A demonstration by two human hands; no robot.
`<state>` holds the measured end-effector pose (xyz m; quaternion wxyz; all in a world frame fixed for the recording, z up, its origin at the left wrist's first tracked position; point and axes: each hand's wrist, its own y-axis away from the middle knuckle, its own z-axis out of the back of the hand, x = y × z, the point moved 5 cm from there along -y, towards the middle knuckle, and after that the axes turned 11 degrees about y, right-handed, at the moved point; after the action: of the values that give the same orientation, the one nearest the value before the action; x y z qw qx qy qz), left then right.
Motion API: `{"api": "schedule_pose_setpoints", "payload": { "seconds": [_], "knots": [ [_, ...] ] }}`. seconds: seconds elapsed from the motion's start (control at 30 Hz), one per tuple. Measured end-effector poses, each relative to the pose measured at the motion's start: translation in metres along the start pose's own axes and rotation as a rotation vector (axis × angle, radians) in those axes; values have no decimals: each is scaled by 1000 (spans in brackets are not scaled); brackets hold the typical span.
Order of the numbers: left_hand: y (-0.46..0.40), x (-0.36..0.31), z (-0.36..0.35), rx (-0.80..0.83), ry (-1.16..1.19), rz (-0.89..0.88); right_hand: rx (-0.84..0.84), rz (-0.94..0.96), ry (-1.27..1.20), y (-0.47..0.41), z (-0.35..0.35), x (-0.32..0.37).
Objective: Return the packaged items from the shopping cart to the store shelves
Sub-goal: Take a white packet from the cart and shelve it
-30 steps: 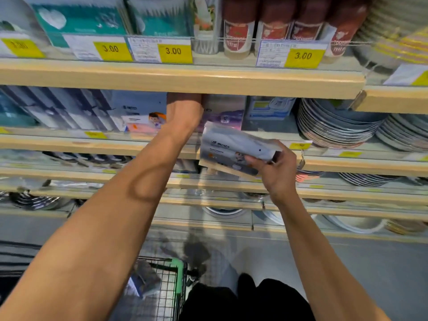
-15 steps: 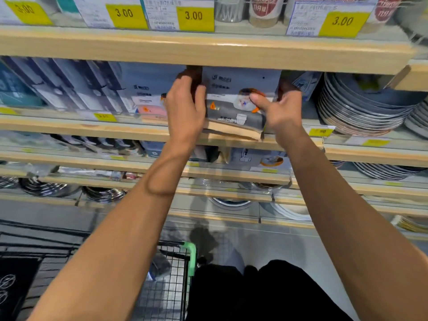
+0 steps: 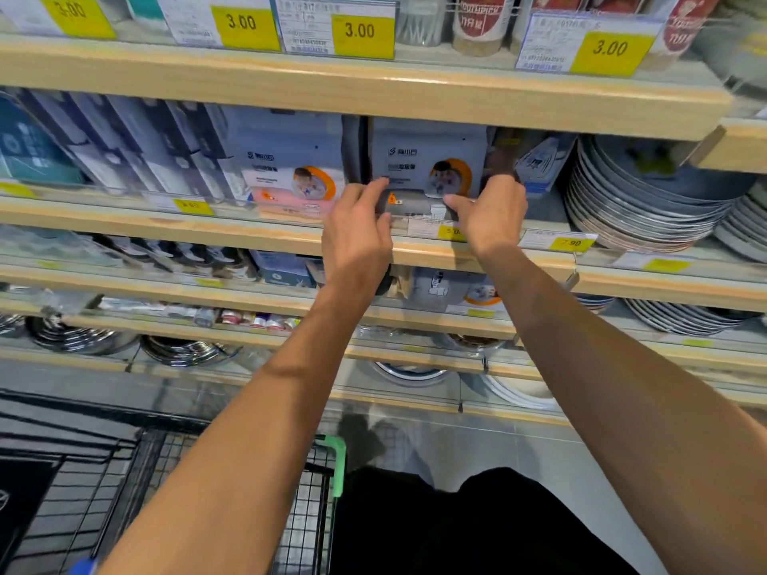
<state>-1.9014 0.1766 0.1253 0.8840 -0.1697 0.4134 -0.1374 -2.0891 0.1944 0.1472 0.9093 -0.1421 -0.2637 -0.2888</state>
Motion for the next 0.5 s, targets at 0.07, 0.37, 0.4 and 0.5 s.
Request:
{"api": "schedule_pose_setpoints", "payload": {
  "seconds": [0.07,0.37,0.4,0.5],
  "knots": [
    [7,2,-1,8,-40,-32,55,12,4,3,-5,0],
    [50,17,35,-174,100,-52,-228,473,-296,82,-12,38],
    [55,20,40,-201,113,-24,-196,509,-332,94,-17,47],
    [94,45,68,-321,126,144,-2,604,-320,147,-50,76]
  ]
}}
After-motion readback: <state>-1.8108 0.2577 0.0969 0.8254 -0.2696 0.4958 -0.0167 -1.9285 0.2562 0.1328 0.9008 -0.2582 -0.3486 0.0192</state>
